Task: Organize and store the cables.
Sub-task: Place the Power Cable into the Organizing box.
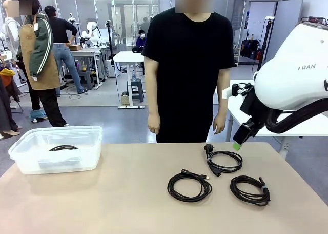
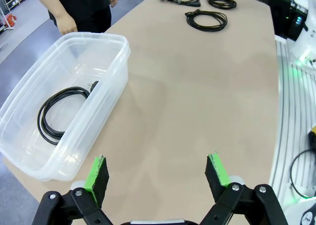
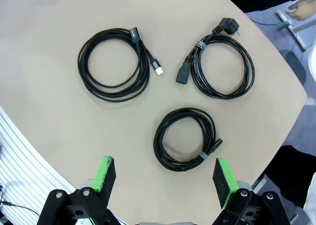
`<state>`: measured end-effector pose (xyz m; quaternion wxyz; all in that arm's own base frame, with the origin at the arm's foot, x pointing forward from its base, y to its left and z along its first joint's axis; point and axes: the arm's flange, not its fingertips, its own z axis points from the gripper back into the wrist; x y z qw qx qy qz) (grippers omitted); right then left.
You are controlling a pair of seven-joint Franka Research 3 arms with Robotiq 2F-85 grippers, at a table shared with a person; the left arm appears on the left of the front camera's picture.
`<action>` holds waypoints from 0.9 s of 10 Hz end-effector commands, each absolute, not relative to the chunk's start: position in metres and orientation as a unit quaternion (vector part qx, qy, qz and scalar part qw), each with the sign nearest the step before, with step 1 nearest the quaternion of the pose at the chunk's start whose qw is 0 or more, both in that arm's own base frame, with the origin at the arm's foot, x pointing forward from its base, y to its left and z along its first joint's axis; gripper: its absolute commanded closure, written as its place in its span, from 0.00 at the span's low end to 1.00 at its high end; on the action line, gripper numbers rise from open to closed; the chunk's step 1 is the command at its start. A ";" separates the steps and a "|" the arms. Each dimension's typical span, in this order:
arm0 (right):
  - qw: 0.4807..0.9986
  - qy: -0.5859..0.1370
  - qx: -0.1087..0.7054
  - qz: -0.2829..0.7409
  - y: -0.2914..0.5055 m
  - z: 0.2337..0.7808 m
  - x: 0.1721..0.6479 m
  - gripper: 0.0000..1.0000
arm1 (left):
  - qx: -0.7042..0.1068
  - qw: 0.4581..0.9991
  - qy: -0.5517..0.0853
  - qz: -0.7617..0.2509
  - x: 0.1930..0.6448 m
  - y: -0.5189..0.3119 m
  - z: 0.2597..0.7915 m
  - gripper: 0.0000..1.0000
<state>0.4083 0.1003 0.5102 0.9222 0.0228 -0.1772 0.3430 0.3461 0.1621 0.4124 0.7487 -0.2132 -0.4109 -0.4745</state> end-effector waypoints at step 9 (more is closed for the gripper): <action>0.923 -0.177 0.023 0.342 0.099 0.510 0.408 0.00 | -0.217 0.744 -0.419 -0.472 0.346 0.163 0.412 0.00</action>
